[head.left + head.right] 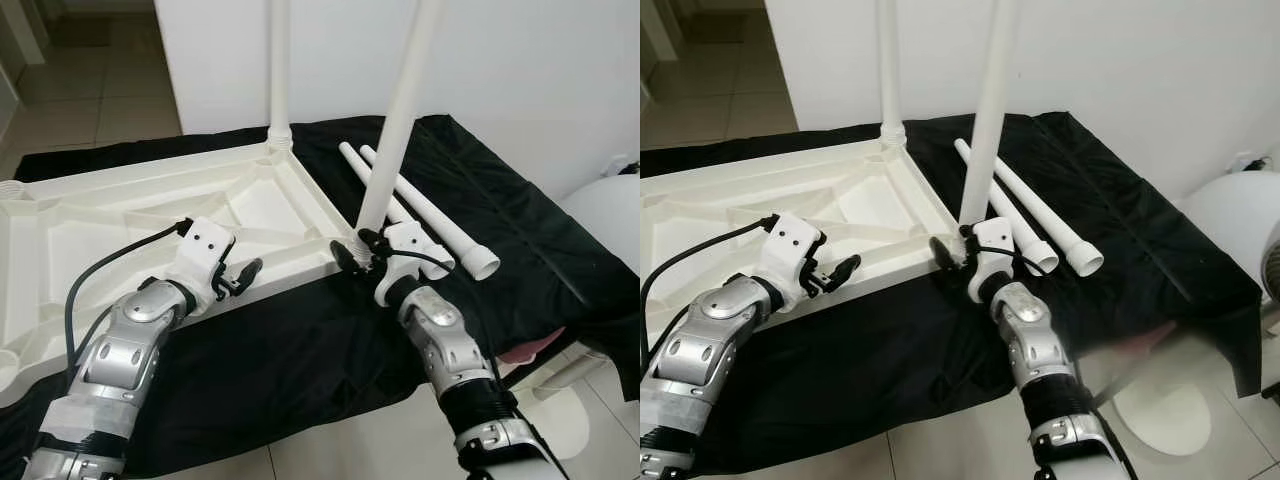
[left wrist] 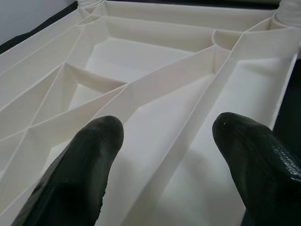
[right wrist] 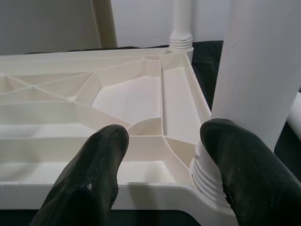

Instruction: Building children table

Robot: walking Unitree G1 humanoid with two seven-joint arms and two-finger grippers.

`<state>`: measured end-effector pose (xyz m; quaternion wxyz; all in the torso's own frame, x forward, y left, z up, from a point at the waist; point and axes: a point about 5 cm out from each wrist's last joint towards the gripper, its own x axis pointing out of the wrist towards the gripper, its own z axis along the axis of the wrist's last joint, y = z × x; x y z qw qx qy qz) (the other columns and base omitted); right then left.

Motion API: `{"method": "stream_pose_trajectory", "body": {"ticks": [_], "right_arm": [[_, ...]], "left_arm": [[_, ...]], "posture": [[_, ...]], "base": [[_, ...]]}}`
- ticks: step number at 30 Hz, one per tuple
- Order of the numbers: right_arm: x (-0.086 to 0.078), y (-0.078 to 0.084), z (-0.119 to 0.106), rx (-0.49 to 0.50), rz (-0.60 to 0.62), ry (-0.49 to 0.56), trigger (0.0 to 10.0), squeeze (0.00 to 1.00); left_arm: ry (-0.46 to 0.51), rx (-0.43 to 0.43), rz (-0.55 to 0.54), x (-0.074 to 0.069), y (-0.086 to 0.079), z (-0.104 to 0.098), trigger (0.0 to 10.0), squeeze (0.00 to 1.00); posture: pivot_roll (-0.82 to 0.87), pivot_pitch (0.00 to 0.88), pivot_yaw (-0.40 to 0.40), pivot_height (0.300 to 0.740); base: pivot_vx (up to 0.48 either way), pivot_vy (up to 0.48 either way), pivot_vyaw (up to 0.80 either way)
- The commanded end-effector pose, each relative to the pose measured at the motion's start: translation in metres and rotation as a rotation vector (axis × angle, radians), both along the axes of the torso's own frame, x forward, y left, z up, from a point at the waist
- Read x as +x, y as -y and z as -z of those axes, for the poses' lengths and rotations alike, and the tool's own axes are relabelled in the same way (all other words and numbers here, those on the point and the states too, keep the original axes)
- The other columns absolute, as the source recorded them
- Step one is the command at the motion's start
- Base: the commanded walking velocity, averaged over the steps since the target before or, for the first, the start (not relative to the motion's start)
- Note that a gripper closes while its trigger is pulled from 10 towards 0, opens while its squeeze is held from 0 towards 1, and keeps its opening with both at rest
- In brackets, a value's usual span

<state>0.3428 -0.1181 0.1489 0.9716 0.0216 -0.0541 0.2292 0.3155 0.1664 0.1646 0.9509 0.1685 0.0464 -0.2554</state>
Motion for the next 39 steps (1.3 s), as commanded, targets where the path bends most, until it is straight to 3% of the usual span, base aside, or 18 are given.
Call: {"method": "stream_pose_trajectory", "body": {"ticks": [1,8,15,19,32,39], "right_arm": [[0.004,0.023,-0.004,0.024,0.070,0.015,10.0,0.00],[0.005,0.038,-0.003,0.029,0.154,0.024,10.0,0.00],[-0.011,0.015,-0.001,0.123,0.050,0.047,10.0,0.00],[-0.014,0.013,0.000,0.122,0.038,0.049,10.0,0.00],[-0.021,0.010,0.003,0.127,0.034,0.052,10.0,0.00],[-0.026,0.010,0.009,0.128,0.052,0.038,10.0,0.00]], "left_arm": [[0.023,0.021,-0.023,0.000,-0.001,0.000,10.0,0.00],[-0.005,0.019,0.047,-0.007,0.002,0.004,10.0,0.00],[-0.038,0.048,0.019,-0.001,0.001,0.011,10.0,0.00],[-0.049,0.057,0.007,0.002,0.001,0.014,10.0,0.00],[-0.155,0.127,-0.211,0.035,-0.014,0.026,10.0,0.00],[-0.208,0.156,-0.228,0.042,-0.018,0.031,10.0,0.00]], "posture": [[0.01,0.046,-0.021,0.740],[0.00,0.044,-0.019,0.740],[0.00,0.038,-0.020,0.740],[-0.01,0.035,-0.020,0.740],[-0.03,0.025,-0.010,0.740],[-0.03,0.025,0.002,0.740]], "base": [[0.000,0.000,0.00],[0.000,0.000,0.00],[0.000,0.000,0.00],[0.000,0.000,0.00],[0.000,0.000,0.00],[0.000,0.000,0.00]]}}
